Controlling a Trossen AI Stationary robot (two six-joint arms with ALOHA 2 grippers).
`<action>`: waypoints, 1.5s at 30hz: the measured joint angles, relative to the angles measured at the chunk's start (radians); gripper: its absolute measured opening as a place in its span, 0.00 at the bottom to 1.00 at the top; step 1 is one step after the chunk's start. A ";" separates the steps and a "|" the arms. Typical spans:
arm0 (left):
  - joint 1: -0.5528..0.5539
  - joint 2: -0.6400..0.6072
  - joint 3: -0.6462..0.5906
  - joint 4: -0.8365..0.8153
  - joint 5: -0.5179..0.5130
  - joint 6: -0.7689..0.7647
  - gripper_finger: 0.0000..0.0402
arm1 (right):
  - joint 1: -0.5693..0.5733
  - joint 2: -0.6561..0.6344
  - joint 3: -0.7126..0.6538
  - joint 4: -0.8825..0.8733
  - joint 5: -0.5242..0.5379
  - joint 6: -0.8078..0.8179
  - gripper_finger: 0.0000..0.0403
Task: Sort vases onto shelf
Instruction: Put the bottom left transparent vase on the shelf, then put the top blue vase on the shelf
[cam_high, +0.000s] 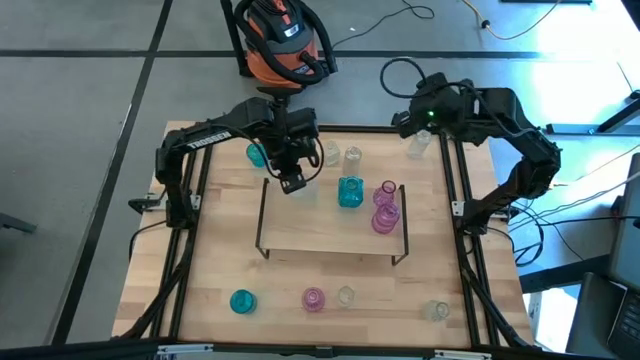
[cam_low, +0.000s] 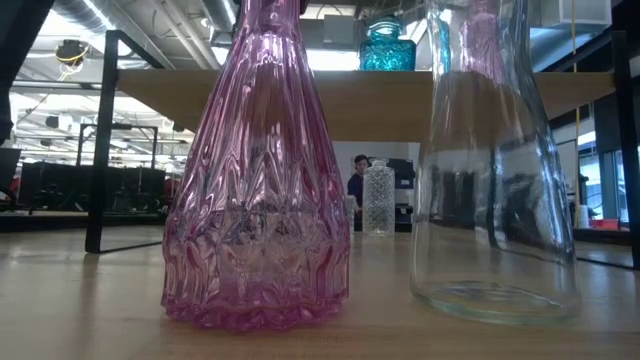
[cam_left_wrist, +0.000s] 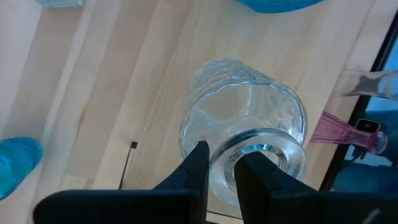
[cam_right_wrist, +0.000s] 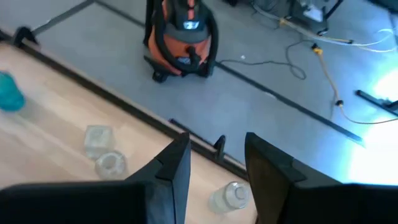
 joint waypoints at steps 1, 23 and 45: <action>0.000 0.004 0.000 0.002 -0.001 0.001 0.11 | 0.000 0.000 0.000 0.000 0.003 0.001 0.32; -0.011 0.024 0.000 0.089 0.001 0.027 0.25 | 0.000 0.000 -0.002 0.000 -0.011 0.002 0.32; -0.025 0.019 0.000 0.017 -0.063 -0.061 0.31 | 0.000 0.001 -0.002 0.000 -0.019 0.002 0.32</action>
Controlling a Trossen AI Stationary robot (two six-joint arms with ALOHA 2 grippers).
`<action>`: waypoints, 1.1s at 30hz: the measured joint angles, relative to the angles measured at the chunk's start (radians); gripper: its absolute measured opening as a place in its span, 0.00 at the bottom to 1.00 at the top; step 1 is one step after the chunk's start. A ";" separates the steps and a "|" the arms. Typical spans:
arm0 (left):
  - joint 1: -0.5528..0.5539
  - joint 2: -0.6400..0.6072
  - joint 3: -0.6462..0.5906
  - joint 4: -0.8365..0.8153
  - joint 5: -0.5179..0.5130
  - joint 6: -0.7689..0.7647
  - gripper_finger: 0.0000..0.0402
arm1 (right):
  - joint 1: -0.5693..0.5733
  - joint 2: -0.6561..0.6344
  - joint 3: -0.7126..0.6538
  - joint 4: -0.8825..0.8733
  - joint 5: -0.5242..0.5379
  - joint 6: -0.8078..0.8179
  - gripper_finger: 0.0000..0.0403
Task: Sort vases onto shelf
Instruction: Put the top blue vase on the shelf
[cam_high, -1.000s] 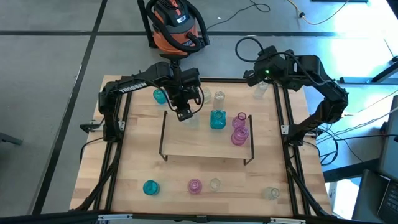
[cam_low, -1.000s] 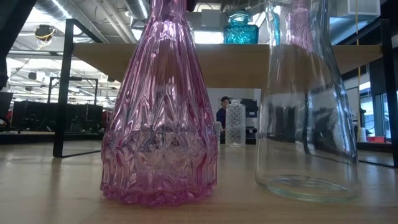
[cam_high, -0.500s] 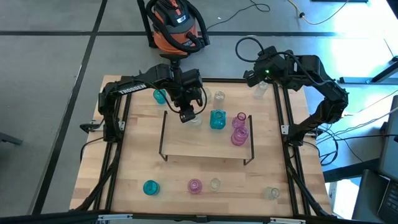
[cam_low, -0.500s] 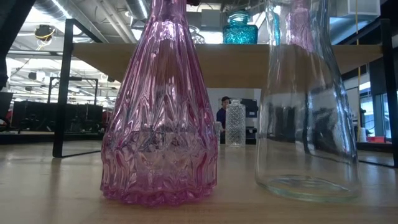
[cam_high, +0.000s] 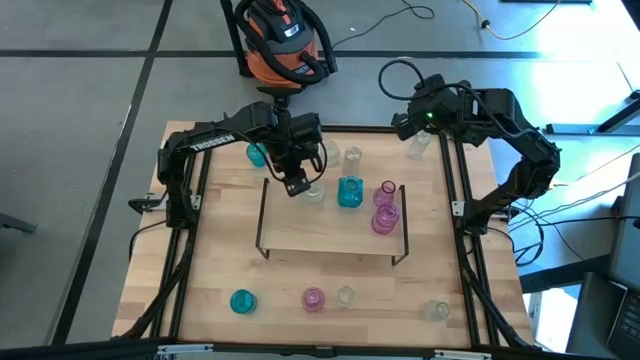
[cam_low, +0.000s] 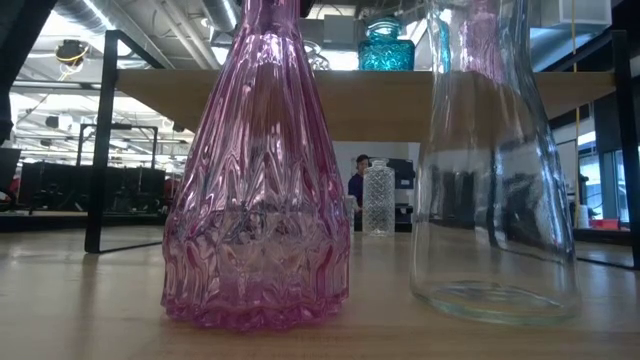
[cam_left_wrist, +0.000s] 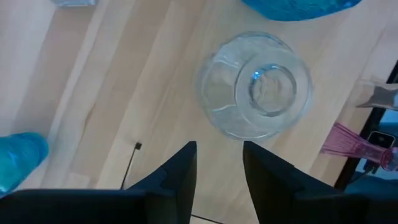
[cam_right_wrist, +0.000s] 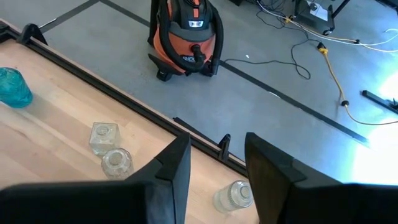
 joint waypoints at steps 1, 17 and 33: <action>-0.001 0.000 0.000 0.002 -0.004 0.000 0.31 | 0.000 0.000 0.000 0.000 0.001 0.000 0.32; -0.004 0.010 0.000 0.085 -0.016 0.016 0.31 | 0.000 0.000 0.000 0.000 0.000 0.002 0.32; 0.034 -0.039 0.000 -0.025 -0.248 0.007 0.31 | 0.000 0.000 0.000 0.000 -0.018 0.003 0.32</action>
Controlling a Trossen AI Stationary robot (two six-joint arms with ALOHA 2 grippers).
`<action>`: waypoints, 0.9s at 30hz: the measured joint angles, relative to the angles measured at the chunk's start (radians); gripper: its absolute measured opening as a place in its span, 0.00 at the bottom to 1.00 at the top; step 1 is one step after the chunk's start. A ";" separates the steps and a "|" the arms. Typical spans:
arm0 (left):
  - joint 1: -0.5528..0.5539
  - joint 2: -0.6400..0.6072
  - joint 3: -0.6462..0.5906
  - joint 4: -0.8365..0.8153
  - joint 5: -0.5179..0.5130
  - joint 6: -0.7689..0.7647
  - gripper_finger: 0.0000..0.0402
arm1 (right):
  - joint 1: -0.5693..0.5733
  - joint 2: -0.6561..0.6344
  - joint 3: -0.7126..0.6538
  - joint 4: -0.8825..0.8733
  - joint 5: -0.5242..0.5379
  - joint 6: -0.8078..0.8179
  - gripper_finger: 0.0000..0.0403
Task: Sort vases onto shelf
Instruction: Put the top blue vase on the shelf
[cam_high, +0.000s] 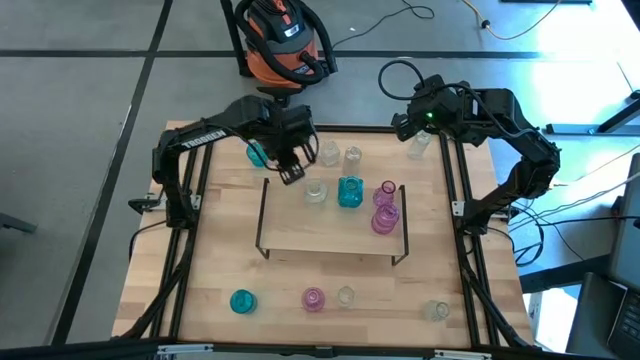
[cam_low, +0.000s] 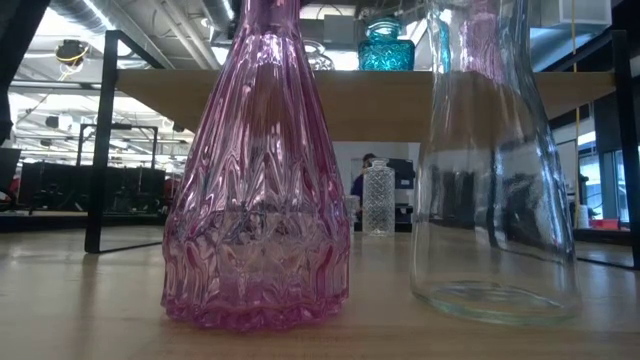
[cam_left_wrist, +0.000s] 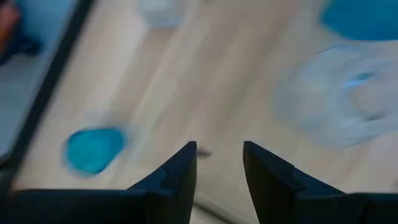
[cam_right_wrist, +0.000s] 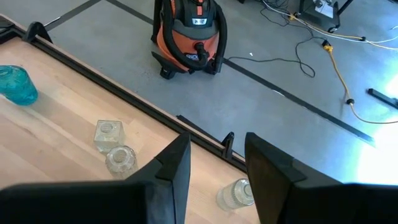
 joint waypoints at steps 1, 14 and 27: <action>0.014 -0.006 -0.001 -0.008 -0.023 0.001 0.31 | 0.000 0.000 0.000 0.000 0.000 0.000 0.32; 0.367 -0.086 -0.219 0.042 0.022 0.157 0.31 | 0.000 0.000 0.000 0.000 -0.017 0.000 0.32; 0.633 -0.085 -0.610 0.230 0.118 0.218 0.31 | 0.000 0.000 0.000 0.000 -0.027 0.001 0.32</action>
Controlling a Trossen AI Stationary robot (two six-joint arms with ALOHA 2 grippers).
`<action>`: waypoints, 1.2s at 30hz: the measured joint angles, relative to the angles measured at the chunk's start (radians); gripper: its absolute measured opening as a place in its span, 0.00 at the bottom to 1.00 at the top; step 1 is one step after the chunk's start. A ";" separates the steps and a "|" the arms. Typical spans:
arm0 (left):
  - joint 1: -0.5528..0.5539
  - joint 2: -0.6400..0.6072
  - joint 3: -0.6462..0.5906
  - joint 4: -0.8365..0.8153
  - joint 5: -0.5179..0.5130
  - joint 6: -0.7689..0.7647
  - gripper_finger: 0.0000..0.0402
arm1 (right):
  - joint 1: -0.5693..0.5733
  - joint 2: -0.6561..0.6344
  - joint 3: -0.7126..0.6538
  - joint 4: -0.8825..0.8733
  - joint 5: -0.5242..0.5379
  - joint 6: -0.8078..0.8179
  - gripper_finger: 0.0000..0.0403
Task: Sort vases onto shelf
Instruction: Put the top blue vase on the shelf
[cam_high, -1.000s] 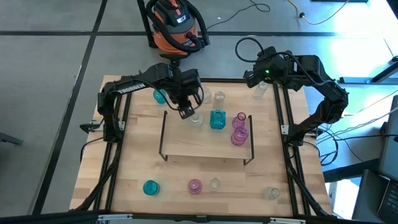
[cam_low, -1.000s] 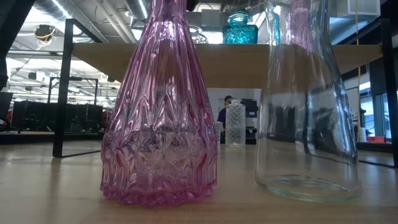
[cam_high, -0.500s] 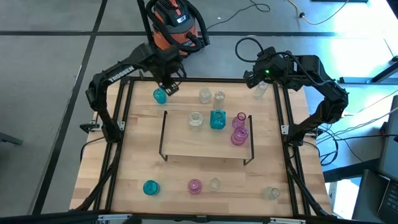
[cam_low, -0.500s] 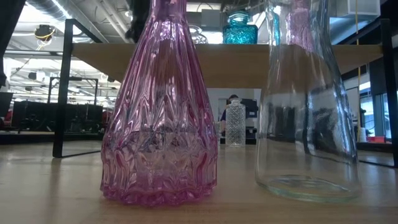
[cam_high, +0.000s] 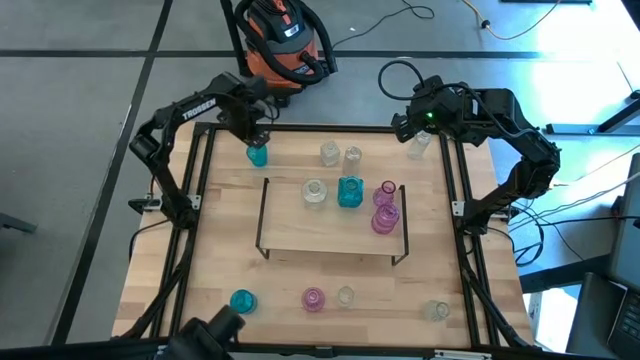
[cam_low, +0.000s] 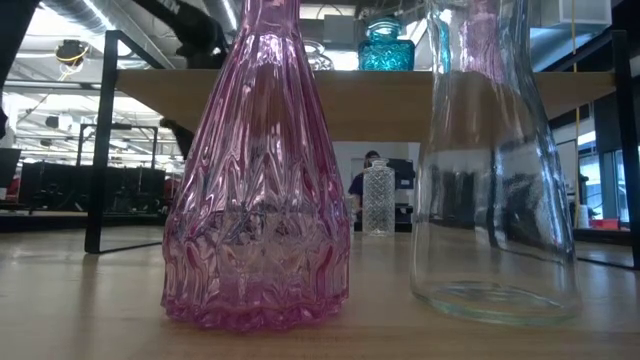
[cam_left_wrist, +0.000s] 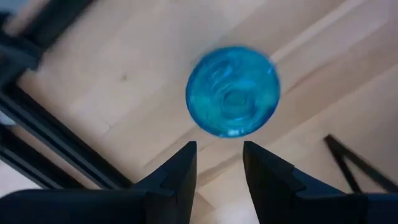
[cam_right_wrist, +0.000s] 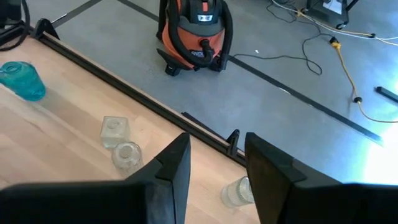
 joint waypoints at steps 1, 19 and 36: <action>0.006 0.000 -0.016 0.005 0.001 0.004 0.31 | 0.000 0.000 0.000 0.000 0.000 0.000 0.32; 0.010 -0.003 -0.127 0.219 0.052 -0.016 0.31 | 0.000 0.000 0.000 0.000 0.000 0.000 0.32; 0.002 0.035 -0.145 0.282 0.043 -0.065 0.27 | 0.000 0.000 0.000 0.000 -0.027 0.000 0.32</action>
